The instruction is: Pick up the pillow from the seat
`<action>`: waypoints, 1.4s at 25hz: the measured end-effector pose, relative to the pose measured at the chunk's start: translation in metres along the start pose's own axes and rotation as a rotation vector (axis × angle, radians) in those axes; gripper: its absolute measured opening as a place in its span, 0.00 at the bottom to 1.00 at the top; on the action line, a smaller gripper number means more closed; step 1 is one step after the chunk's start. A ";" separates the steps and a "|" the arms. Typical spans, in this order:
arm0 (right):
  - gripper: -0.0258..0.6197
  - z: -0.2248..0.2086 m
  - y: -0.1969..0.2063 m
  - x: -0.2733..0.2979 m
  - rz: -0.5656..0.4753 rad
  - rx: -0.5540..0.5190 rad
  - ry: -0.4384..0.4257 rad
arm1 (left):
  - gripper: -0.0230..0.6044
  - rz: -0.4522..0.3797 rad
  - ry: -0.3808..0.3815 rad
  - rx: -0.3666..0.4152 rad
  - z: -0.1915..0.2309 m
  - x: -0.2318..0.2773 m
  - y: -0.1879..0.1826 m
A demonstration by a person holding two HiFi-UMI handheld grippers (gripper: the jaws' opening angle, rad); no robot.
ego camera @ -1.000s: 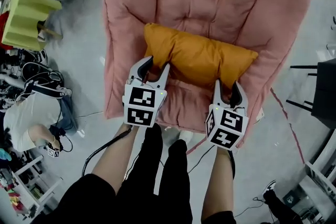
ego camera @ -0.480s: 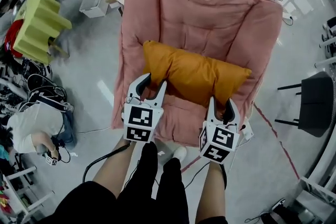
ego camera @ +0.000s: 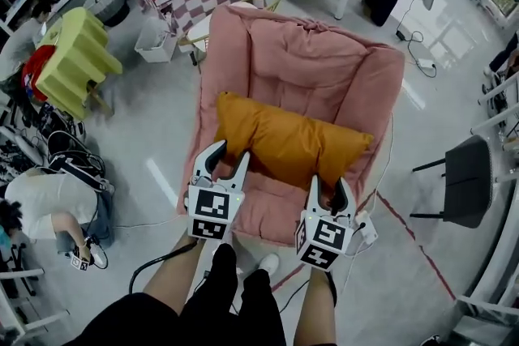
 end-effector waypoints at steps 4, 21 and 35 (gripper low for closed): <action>0.35 0.000 -0.020 -0.025 -0.024 -0.012 -0.008 | 0.31 -0.020 -0.014 -0.005 -0.004 -0.026 -0.018; 0.35 0.014 -0.072 -0.120 -0.184 -0.019 -0.011 | 0.31 -0.175 -0.062 0.029 -0.011 -0.127 -0.072; 0.34 0.002 -0.113 -0.161 -0.291 -0.021 -0.009 | 0.31 -0.281 -0.087 0.046 -0.023 -0.162 -0.116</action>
Point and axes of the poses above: the fingertips, and each gripper's own axes: x forward along the fingers, z to its left, y out of its underside, the point moved 10 cm from there along -x, backward along the fingers, and after that the axes turned 5 degrees about y, right-handed, at the moved point
